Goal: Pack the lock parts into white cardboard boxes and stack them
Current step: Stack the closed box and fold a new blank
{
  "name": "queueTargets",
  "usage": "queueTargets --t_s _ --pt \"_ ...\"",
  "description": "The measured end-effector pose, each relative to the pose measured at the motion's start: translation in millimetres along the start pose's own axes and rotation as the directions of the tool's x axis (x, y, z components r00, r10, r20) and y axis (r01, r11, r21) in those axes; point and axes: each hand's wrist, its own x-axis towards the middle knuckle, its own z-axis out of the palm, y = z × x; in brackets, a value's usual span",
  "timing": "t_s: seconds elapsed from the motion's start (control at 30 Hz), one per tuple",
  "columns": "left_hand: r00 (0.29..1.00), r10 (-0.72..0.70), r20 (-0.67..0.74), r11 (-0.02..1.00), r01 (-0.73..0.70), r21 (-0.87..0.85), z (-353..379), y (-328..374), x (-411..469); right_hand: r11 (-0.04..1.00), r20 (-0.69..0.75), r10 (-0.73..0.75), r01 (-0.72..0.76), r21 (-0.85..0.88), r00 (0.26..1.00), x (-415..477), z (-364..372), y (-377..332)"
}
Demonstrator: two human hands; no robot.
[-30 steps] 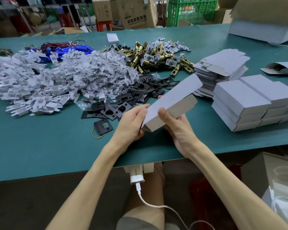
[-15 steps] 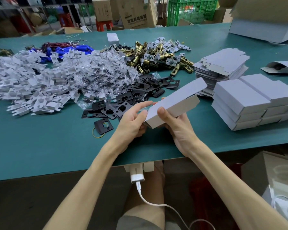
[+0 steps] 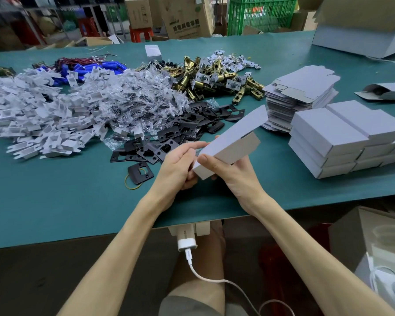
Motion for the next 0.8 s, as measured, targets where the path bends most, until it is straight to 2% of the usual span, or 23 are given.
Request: queueTargets --t_s 0.17,0.27,0.37,0.47,0.57,0.63,0.8 --pt "0.994 0.026 0.105 0.997 -0.033 0.067 2.7 2.8 -2.7 1.000 -0.035 0.019 -0.020 -0.015 0.999 1.4 -0.5 3.4" --pt "0.993 0.033 0.109 0.997 -0.041 0.065 2.0 2.3 -2.1 1.000 -0.045 0.024 -0.024 -0.016 0.999 1.6 1.3 2.2" --pt "0.993 0.060 0.098 0.997 -0.065 0.046 3.2 2.6 -1.2 0.998 -0.083 0.039 -0.035 0.046 0.996 -0.3 1.0 0.2" --pt "0.982 0.110 0.153 0.989 -0.124 0.085 5.9 4.3 -1.0 0.987 -0.157 0.076 -0.052 0.154 0.985 -1.3 -3.0 0.7" --pt "0.965 0.152 0.214 0.972 -0.186 0.145 5.4 5.5 -1.2 0.982 -0.172 0.090 -0.059 0.180 0.981 0.7 -3.1 1.8" --pt "0.970 0.151 0.193 0.975 -0.178 0.131 4.2 5.1 -2.1 0.980 -0.169 0.091 -0.058 0.189 0.981 1.6 -3.8 3.8" --pt "0.997 0.079 0.010 0.996 -0.079 0.040 4.5 3.0 -2.0 0.979 -0.133 0.072 -0.044 0.200 0.989 1.2 -6.2 6.9"
